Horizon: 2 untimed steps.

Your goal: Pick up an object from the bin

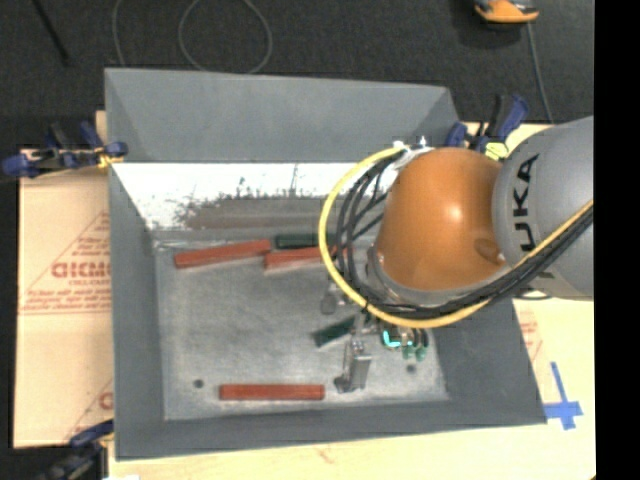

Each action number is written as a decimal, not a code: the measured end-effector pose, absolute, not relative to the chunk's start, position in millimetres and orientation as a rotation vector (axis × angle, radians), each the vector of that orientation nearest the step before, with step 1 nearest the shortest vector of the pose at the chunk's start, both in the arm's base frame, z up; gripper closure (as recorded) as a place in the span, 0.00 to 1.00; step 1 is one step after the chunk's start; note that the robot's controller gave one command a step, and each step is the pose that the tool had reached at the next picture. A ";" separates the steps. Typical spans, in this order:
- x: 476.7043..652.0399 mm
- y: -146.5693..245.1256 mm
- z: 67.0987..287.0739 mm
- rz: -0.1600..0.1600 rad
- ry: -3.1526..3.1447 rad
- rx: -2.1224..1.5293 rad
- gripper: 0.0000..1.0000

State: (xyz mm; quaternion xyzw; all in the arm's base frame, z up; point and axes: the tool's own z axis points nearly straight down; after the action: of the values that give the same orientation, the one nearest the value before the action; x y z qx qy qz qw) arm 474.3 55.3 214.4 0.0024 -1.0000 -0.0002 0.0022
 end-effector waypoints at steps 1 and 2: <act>522.6 28.8 66.9 -0.001 -3.137 -0.111 0.00; 523.3 29.3 70.7 -0.002 -3.142 -0.109 1.00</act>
Offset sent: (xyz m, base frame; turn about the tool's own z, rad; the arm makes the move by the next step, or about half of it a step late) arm 0.0481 -0.0256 -0.1443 0.0730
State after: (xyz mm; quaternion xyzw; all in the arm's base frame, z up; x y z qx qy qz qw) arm 523.3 29.3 70.7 -0.0348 -0.9994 -0.0007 -0.0010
